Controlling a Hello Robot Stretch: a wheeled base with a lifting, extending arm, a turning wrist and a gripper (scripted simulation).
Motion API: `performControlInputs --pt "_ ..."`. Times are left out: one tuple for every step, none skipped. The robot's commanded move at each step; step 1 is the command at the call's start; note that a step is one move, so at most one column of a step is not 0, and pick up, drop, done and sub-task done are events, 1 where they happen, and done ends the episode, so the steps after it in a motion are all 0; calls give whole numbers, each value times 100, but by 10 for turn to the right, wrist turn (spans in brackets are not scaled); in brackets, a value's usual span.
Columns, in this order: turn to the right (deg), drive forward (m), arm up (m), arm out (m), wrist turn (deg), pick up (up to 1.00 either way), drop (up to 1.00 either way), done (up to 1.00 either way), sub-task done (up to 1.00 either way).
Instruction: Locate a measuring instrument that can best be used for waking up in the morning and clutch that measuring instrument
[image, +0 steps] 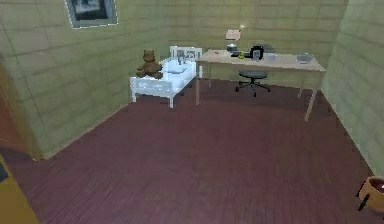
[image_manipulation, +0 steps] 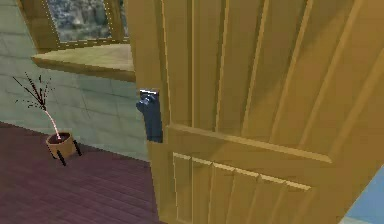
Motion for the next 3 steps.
performControlInputs --pt "180 0 0 0 0 0 0 0 0" --pt "0 70 0 0 0 0 0 0 0" --pt "60 0 0 0 0 0 0 0 0"
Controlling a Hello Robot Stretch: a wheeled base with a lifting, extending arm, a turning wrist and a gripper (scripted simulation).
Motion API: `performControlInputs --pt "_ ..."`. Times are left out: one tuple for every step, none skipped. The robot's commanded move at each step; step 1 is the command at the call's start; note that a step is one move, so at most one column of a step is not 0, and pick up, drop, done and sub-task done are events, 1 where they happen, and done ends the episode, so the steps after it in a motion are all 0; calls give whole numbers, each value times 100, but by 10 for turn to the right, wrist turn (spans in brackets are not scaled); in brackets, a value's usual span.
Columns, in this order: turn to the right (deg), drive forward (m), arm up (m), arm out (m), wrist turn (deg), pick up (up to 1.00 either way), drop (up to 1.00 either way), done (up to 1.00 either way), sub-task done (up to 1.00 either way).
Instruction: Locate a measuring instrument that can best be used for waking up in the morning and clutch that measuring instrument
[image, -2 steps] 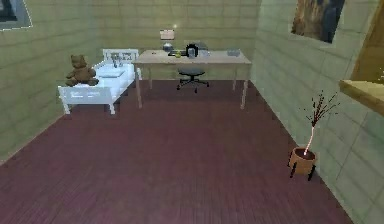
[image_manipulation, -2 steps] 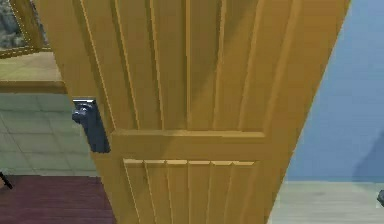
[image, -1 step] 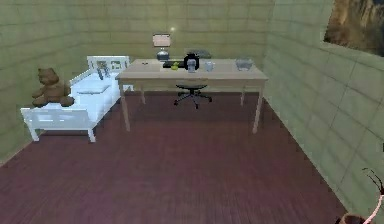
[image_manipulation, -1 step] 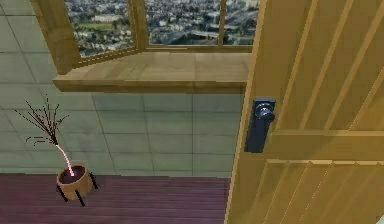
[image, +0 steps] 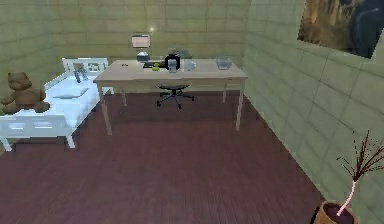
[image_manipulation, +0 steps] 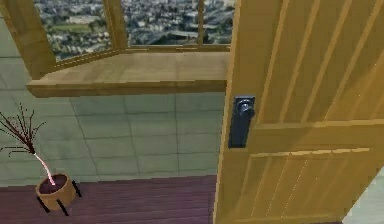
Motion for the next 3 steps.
performControlInputs --pt "30 0 0 0 0 0 0 0 0" --pt "0 100 0 0 0 0 0 0 0" --pt "0 65 0 0 0 0 0 0 0"
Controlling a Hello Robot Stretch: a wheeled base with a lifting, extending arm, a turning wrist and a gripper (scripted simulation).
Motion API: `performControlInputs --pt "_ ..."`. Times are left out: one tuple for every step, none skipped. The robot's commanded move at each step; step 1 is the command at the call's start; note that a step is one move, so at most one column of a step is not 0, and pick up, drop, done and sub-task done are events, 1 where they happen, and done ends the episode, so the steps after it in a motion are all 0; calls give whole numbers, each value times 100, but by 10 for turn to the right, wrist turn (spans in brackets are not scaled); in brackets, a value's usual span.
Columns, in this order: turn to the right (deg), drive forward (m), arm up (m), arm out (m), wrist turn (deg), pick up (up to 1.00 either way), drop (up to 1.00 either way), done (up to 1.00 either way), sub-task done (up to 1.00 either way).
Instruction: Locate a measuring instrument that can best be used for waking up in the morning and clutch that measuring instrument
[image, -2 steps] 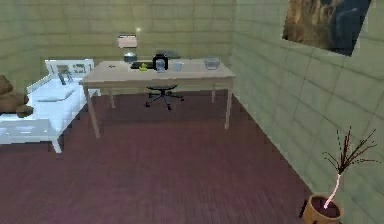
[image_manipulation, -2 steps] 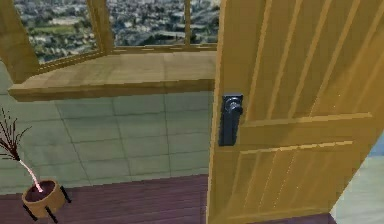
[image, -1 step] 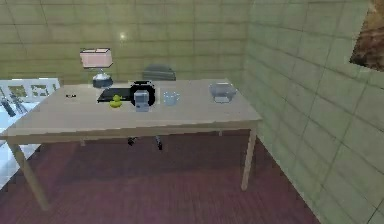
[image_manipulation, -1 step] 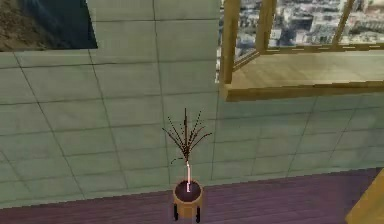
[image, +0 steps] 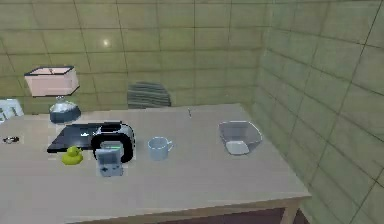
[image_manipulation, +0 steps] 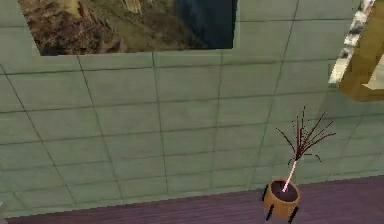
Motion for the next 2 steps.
performControlInputs --pt "-450 0 0 0 0 0 0 0 0" --pt "-450 0 0 0 0 0 0 0 0"
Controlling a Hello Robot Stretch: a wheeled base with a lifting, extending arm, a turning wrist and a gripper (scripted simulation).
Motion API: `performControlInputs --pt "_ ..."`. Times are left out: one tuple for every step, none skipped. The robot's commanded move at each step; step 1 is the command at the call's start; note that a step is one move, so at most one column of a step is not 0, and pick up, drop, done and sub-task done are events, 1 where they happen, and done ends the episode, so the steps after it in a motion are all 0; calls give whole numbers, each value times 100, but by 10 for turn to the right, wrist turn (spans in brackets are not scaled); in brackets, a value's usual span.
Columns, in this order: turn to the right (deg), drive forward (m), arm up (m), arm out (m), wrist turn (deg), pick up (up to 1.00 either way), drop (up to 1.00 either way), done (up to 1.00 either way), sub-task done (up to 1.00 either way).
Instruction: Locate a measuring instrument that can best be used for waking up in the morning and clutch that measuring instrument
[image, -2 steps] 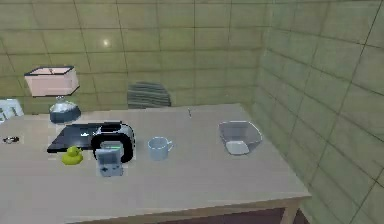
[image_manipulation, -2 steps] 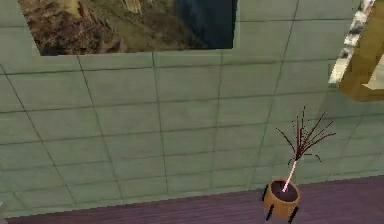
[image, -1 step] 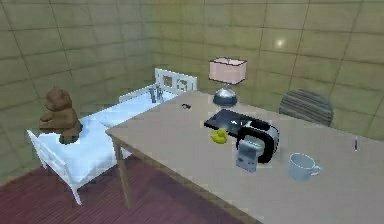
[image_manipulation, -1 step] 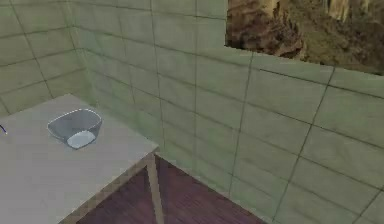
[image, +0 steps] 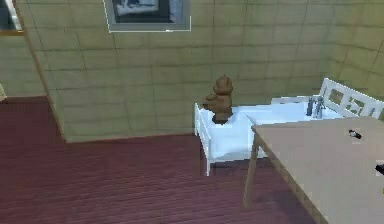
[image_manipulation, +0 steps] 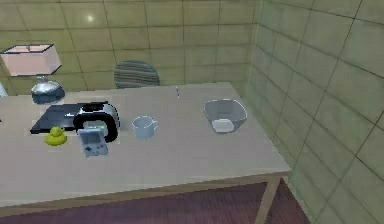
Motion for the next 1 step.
performControlInputs --pt "-210 0 0 0 0 0 0 0 0"
